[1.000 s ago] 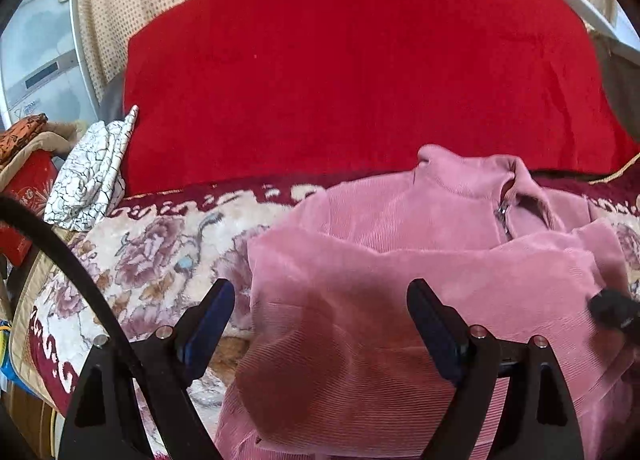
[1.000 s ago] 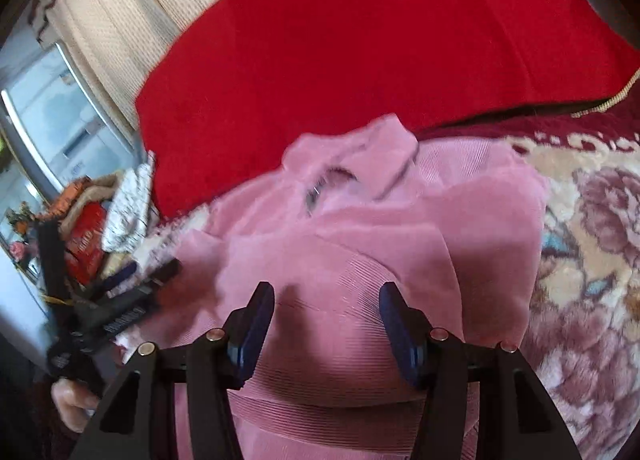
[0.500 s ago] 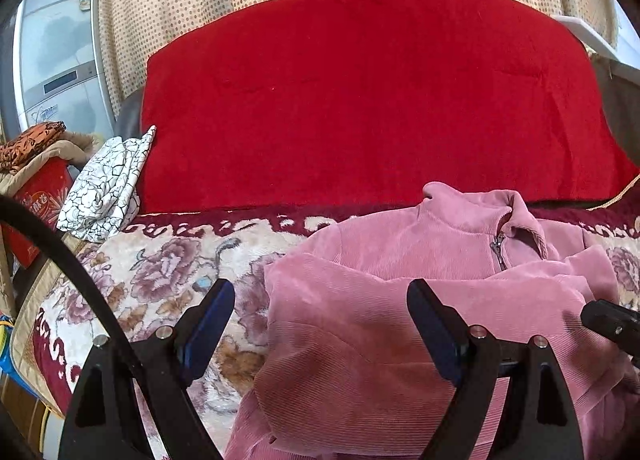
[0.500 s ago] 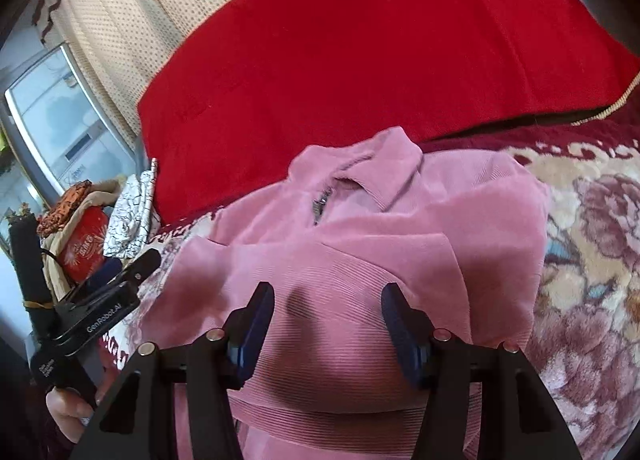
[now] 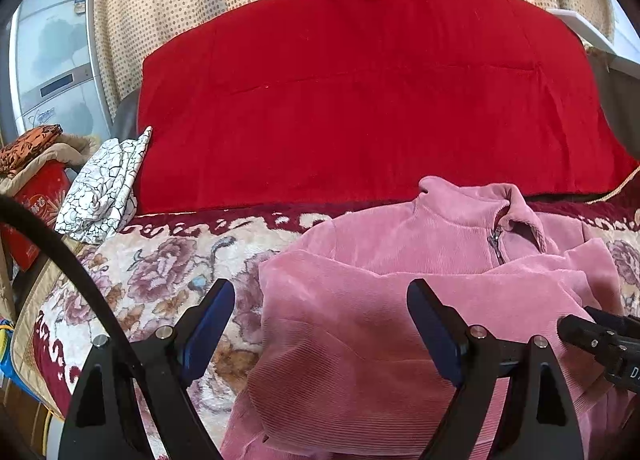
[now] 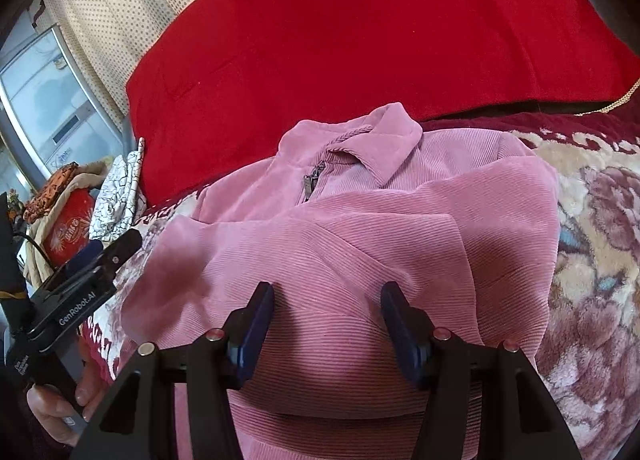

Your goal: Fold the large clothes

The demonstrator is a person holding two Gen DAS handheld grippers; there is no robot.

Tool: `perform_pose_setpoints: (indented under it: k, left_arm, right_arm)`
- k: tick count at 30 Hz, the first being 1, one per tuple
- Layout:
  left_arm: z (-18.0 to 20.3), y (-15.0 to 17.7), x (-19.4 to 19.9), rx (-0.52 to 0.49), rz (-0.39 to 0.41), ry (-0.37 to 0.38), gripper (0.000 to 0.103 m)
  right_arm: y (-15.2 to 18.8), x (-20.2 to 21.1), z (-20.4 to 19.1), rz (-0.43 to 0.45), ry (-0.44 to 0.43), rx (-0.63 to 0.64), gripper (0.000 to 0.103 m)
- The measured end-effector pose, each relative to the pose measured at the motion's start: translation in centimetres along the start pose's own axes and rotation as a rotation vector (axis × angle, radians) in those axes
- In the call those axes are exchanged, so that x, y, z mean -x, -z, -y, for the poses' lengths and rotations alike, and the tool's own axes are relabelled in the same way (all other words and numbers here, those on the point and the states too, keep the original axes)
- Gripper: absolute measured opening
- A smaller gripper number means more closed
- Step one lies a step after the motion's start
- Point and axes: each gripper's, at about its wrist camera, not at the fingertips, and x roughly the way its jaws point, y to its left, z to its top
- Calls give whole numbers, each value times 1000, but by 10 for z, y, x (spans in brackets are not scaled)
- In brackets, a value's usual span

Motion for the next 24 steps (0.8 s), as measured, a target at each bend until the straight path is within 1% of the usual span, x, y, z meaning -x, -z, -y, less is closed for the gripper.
perform_pose_setpoints:
  k: [3, 4, 6, 8, 9, 10, 12, 15, 17, 19, 21, 22, 23, 24]
  left_arm:
    - [3, 3, -8, -10, -37, 8, 88]
    - [6, 6, -15, -19, -72, 19, 88]
    - [14, 13, -33, -49, -168, 37, 88]
    - [21, 23, -52, -76, -265, 26, 88]
    - [22, 27, -57, -76, -273, 19, 88]
    - [22, 26, -55, -74, -261, 13, 88]
    - [19, 20, -47, -61, -224, 23, 88]
    - [8, 13, -34, -5, -162, 40, 88]
    - [4, 11, -29, 15, -135, 42, 88]
    - [8, 12, -34, -14, -159, 26, 88]
    - [17, 20, -49, -72, -236, -10, 88]
    - [20, 25, -58, -92, -274, -14, 88]
    - [22, 28, -61, -98, -287, -13, 88]
    - [21, 27, -60, -94, -273, -18, 88]
  right_arm:
    - [1, -1, 0, -2, 11, 6, 60]
    - [1, 0, 0, -2, 12, 7, 60]
    - [2, 0, -1, -2, 15, 11, 60]
    - [2, 2, -1, 2, 19, 15, 60]
    - [2, 3, -2, 4, 22, 17, 60]
    - [2, 5, -3, 8, 23, 21, 60]
    - [0, 10, -3, 23, 22, 25, 60]
    - [-4, 23, 1, 75, 14, 15, 61]
    - [-5, 30, 4, 103, 21, 13, 61]
    - [-6, 27, 7, 87, 30, 6, 61]
    - [-4, 15, 12, 22, 50, -14, 61]
    - [-3, 6, 15, -20, 54, -23, 60]
    - [-2, 3, 17, -32, 51, -30, 61]
    - [-2, 3, 18, -23, 48, -31, 61]
